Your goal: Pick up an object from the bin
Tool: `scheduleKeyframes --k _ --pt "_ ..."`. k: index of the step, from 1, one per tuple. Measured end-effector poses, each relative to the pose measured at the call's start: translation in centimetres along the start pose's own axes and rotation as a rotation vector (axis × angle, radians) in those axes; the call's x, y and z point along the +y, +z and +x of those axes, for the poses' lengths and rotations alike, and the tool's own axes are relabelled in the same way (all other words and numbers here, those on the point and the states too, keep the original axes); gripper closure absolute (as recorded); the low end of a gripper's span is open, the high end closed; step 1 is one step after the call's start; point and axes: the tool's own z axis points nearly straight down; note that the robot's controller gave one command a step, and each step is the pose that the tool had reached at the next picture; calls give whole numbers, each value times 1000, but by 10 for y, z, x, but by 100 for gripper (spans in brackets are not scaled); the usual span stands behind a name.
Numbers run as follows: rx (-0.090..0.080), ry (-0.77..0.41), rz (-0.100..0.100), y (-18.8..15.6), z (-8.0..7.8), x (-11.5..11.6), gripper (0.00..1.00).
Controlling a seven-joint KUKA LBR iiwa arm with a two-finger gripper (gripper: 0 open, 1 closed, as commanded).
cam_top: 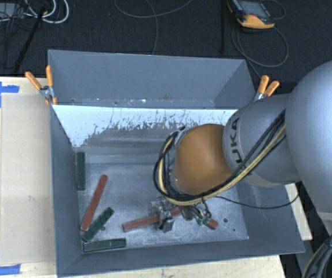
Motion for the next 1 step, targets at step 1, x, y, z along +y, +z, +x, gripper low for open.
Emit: scheduleKeyframes --k 1 --pt "0 1 0 0 0 0 0"
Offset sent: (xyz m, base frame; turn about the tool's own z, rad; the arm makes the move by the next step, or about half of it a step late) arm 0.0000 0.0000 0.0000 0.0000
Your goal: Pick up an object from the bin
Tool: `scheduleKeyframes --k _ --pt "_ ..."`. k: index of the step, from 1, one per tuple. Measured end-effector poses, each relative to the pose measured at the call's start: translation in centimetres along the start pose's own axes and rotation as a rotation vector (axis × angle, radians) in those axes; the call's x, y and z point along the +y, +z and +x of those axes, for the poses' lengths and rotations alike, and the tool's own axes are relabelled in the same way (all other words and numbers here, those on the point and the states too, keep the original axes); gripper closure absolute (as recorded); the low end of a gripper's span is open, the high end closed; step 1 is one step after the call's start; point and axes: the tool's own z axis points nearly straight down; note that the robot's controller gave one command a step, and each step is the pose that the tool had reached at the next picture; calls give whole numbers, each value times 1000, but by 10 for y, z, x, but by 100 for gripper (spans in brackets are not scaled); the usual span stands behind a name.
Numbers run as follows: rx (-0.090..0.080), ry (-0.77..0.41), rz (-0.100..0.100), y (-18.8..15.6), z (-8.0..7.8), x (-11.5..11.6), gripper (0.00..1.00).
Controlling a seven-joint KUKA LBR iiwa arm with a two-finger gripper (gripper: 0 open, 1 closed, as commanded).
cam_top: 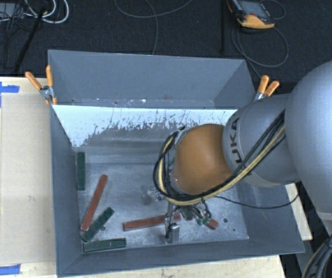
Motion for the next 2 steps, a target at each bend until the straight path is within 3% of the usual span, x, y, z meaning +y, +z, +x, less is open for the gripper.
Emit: scheduleKeyframes --k 1,2 --pt "-1 1 0 0 0 0 100" --pt "-5 -403 4 -132 17 -54 100"
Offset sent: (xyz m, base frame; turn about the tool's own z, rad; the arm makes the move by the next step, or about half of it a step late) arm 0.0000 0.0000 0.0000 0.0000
